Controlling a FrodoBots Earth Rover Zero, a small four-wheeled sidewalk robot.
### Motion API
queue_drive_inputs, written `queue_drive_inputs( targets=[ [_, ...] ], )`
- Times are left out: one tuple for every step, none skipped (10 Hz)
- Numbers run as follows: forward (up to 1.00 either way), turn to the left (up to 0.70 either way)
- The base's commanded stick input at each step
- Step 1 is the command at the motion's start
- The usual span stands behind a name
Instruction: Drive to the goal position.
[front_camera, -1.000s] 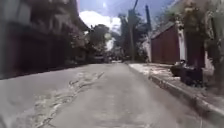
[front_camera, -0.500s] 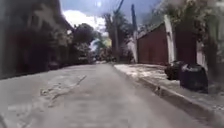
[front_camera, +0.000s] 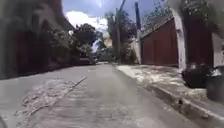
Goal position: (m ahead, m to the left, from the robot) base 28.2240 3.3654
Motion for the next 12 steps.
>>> queue_drive_inputs(
  targets=[
    [1.0, 0.0],
    [1.0, 0.0],
    [1.0, 0.0],
    [1.0, 0.0],
    [1.0, 0.08],
    [1.0, 0.11],
    [1.0, 0.1],
    [1.0, 0.08],
    [1.0, 0.07],
    [1.0, 0.09],
    [1.0, 0.12],
    [1.0, 0.04]
  ],
)
